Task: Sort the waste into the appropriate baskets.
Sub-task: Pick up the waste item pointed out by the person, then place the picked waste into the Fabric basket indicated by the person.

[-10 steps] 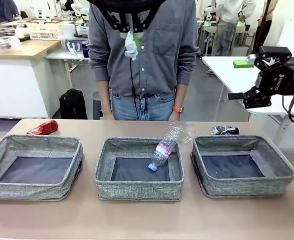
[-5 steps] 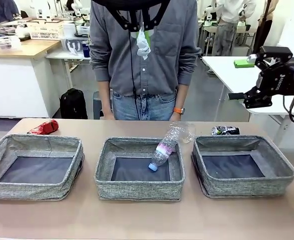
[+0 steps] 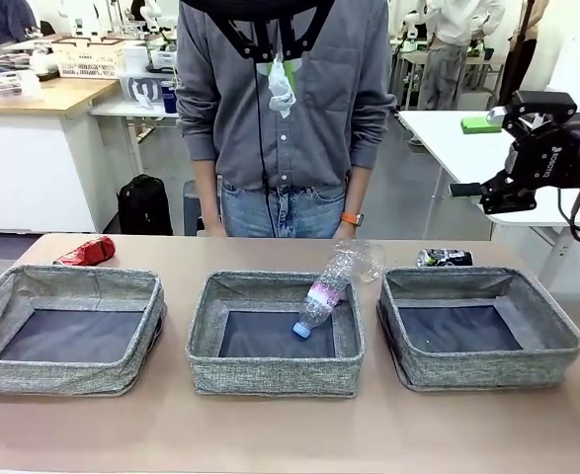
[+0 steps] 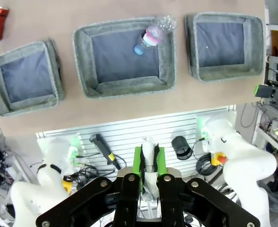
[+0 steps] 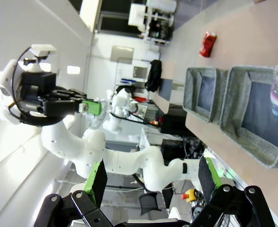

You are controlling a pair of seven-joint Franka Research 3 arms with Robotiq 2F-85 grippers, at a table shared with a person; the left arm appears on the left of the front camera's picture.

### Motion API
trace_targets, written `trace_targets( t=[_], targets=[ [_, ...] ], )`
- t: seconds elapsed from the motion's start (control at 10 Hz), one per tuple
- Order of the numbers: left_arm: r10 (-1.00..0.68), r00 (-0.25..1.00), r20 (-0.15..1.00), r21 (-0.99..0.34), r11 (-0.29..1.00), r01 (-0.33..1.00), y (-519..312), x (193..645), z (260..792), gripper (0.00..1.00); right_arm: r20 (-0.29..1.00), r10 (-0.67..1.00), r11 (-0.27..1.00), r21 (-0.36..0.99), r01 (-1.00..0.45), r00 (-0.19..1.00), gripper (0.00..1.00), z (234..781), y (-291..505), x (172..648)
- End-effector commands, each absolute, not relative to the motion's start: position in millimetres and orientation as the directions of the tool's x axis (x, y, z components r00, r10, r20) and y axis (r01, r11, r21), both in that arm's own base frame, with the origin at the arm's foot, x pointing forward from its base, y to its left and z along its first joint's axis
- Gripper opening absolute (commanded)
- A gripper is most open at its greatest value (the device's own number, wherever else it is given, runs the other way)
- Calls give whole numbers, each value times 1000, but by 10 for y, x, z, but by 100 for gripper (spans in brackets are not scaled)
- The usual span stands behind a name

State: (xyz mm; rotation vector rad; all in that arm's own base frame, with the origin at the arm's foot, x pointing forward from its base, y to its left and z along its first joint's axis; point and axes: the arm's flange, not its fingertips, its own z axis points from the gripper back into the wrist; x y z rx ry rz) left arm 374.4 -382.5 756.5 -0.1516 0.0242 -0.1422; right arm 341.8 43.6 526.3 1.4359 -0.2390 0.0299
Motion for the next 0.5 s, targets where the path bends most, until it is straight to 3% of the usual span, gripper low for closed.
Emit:
trace_targets(
  t=[0.0,0.4],
  targets=[
    [-159,987,3,-130,979,158,-3797,3719,7569,11,172,-132,118,981,-157,976,100,5297,458,3437],
    [-159,987,3,-130,979,158,-3797,3719,7569,11,172,-132,118,981,-157,976,100,5297,458,3437]
  ],
)
